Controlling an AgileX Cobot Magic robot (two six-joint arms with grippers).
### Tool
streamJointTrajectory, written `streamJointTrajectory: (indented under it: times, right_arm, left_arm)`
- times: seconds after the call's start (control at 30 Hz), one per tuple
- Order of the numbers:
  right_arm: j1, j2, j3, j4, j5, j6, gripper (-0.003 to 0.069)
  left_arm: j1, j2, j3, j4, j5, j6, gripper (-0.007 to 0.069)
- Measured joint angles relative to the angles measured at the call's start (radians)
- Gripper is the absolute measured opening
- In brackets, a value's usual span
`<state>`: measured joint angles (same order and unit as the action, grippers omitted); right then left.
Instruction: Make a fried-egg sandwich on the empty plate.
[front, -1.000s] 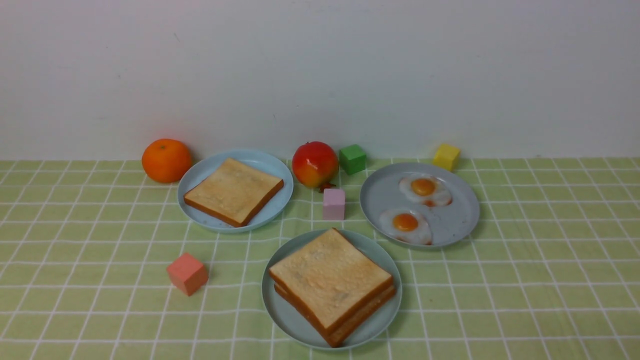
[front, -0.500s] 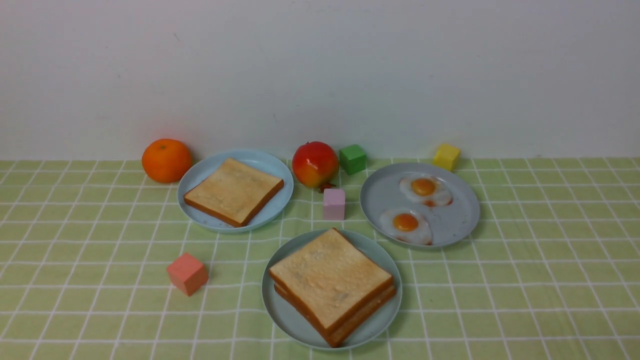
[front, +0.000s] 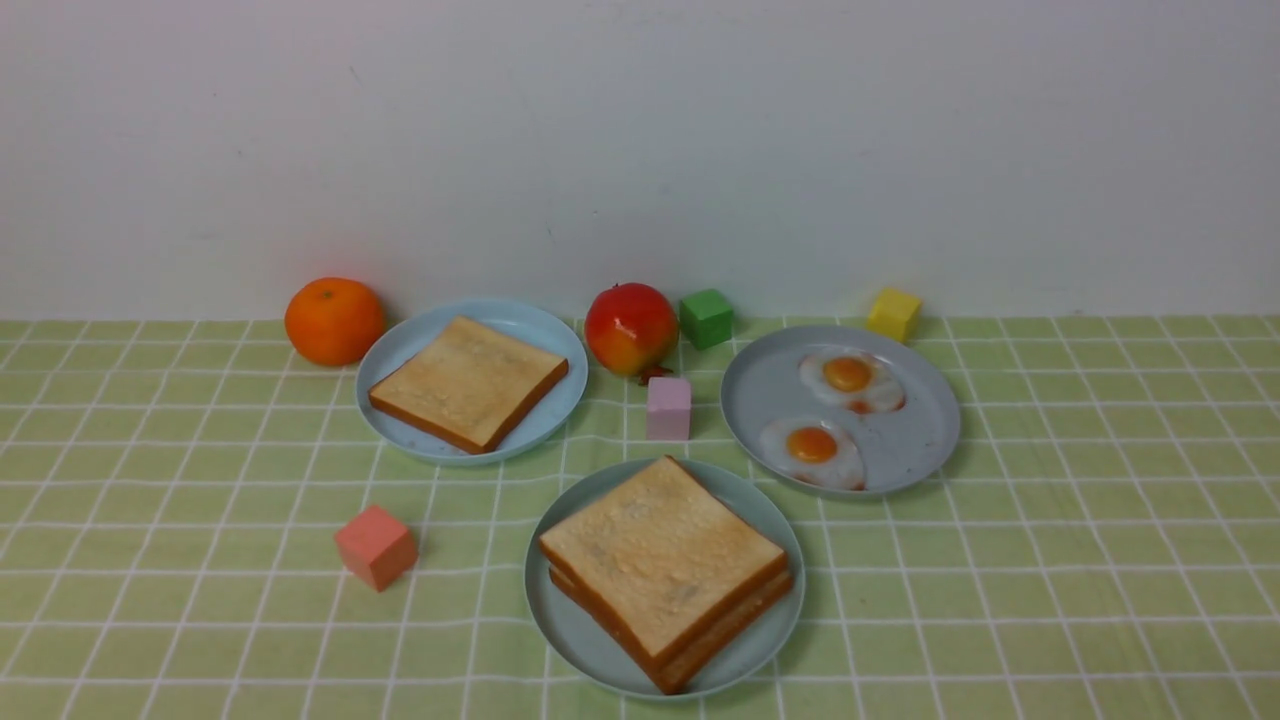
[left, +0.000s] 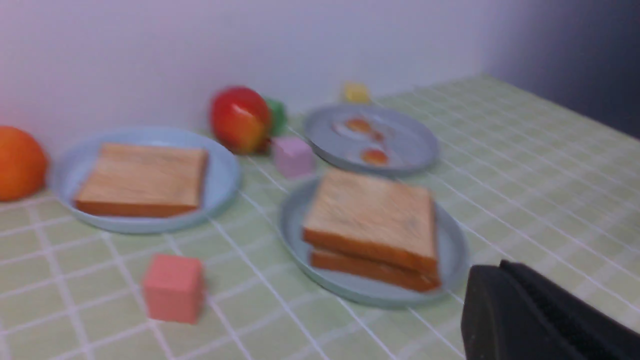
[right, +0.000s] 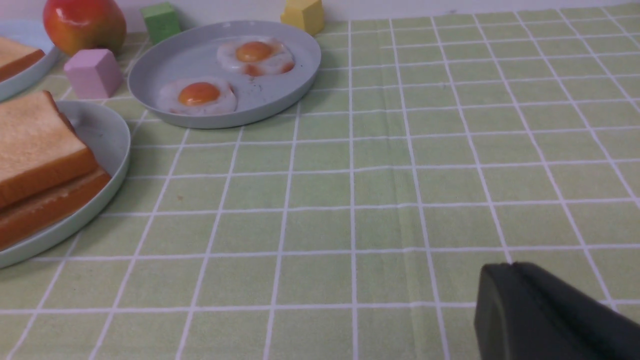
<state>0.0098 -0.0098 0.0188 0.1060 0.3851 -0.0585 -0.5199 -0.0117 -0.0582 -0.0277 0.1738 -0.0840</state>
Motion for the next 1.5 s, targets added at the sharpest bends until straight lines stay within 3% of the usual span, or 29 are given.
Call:
streamJointTrajectory:
  times: [0.2,0.33,0.43,1.5]
  right_arm:
    - [0.000,0.000,0.000,0.000,0.000,0.000,0.0006]
    - [0.000,0.000,0.000,0.000,0.000,0.000,0.0008]
    - [0.000,0.000,0.000,0.000,0.000,0.000,0.0010]
    - [0.000,0.000,0.000,0.000,0.000,0.000,0.0046]
  left_arm:
    - [0.364,0.000,0.073,-0.028,-0.049,-0.022,-0.0013]
    - [0.483,0.000,0.084,-0.050,0.153,-0.057,-0.0013]
    - [0.495,0.000,0.089,-0.050,0.213,-0.064,-0.0013]
    - [0.495,0.000,0.089,-0.050,0.215,-0.080,-0.0013]
